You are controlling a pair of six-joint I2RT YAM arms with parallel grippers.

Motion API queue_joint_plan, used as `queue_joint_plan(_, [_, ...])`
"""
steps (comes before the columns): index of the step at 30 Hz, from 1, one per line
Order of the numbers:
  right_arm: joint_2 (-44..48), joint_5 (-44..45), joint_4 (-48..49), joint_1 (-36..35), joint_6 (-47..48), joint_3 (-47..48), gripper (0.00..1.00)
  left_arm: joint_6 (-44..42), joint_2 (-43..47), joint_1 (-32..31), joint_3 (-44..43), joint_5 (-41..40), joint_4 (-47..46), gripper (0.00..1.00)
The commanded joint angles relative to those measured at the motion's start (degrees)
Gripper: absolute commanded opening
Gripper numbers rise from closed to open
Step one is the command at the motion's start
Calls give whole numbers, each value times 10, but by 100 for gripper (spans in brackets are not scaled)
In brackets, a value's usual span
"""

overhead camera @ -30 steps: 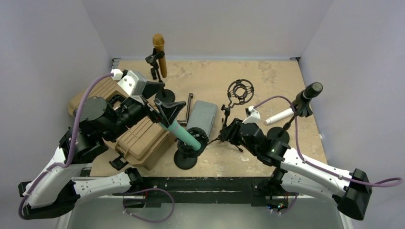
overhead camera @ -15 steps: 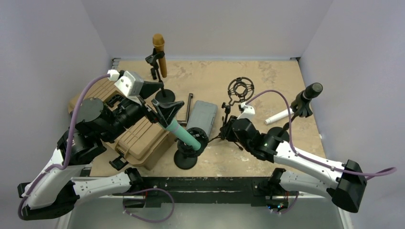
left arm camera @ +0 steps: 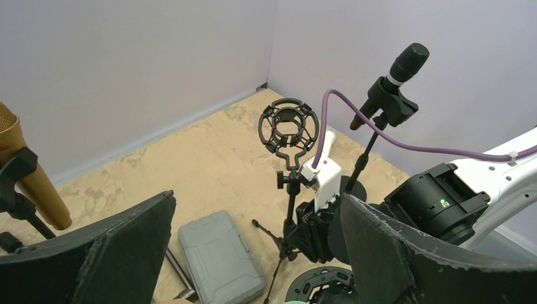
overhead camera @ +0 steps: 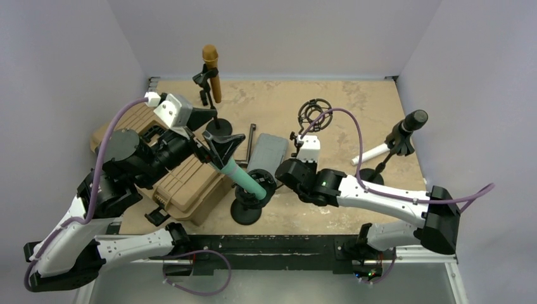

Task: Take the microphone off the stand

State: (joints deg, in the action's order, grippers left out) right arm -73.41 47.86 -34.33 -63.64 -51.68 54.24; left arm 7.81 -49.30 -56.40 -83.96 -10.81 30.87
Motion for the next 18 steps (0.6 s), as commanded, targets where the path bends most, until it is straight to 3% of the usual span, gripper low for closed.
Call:
queue_joint_plan(1, [24, -17, -5, -4, 51, -24, 17, -10, -5, -2, 4, -5, -25, 100])
queue_joint_plan(6, [101, -113, 89, -3, 85, -70, 48, -9, -7, -2, 5, -5, -26, 100])
queue_joint_plan(9, [158, -159, 137, -1, 59, -103, 60, -8, -8, -3, 5, -2, -25, 100])
queue_joint_plan(14, [230, -191, 185, 30, -62, -166, 61, -5, -12, -3, 5, 2, -25, 100])
queue_joint_plan(18, [251, -194, 200, 69, -87, -184, 57, -3, -17, -2, 5, 6, -25, 100])
